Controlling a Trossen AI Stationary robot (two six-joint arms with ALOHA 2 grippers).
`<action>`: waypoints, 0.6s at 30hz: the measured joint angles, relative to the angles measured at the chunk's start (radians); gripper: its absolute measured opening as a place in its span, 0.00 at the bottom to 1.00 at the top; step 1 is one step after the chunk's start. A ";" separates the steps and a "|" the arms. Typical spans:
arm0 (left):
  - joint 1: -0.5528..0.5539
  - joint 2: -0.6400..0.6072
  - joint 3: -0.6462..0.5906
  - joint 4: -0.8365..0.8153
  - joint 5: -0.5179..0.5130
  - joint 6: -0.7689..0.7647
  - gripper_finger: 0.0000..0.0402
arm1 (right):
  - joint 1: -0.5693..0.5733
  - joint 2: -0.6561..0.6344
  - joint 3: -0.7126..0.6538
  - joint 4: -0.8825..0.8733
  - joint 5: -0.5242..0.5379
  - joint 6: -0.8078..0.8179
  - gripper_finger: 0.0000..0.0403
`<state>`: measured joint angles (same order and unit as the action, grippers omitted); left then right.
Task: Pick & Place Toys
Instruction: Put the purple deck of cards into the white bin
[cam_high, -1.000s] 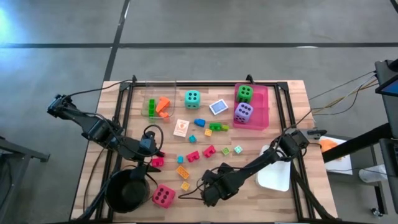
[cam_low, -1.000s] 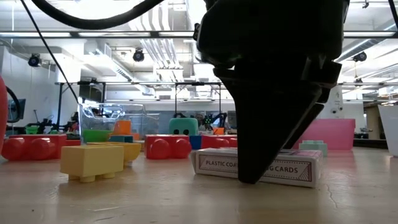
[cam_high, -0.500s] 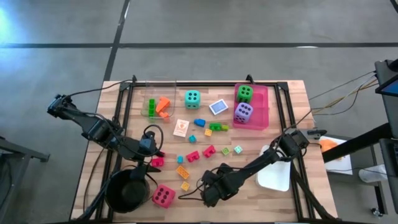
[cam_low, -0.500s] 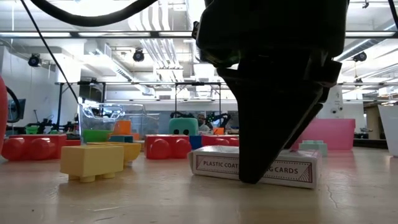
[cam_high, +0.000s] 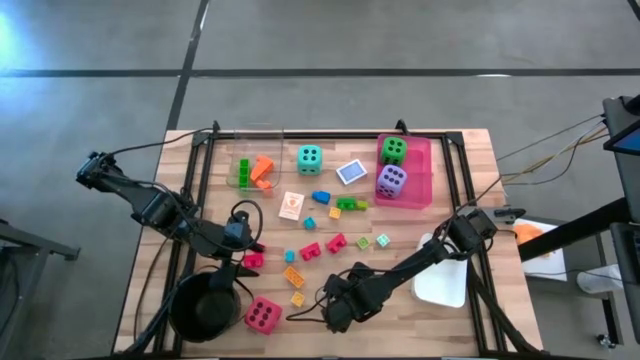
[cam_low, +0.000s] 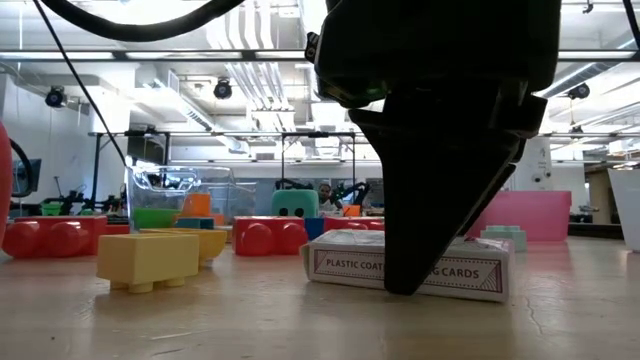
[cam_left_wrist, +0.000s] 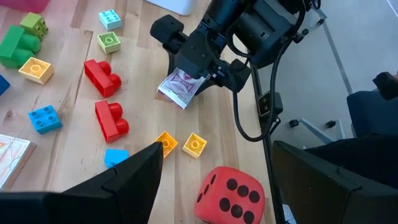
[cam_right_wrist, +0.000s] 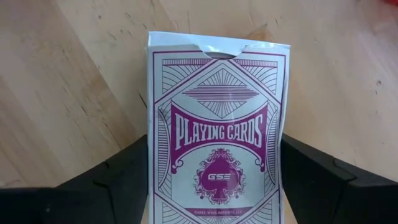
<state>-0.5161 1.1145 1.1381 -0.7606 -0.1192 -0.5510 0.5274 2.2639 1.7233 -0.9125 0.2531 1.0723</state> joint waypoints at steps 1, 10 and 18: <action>0.000 0.000 0.000 0.000 0.000 0.000 0.75 | 0.000 -0.002 0.000 0.000 0.000 0.000 0.71; 0.000 0.000 0.000 0.000 0.000 -0.006 0.75 | 0.000 -0.045 -0.010 -0.063 0.006 0.000 0.70; 0.000 0.000 0.000 0.000 0.000 -0.006 0.75 | 0.000 -0.101 -0.040 -0.076 0.008 0.041 0.70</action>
<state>-0.5160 1.1141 1.1381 -0.7607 -0.1192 -0.5571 0.5274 2.1633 1.6838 -0.9884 0.2609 1.1134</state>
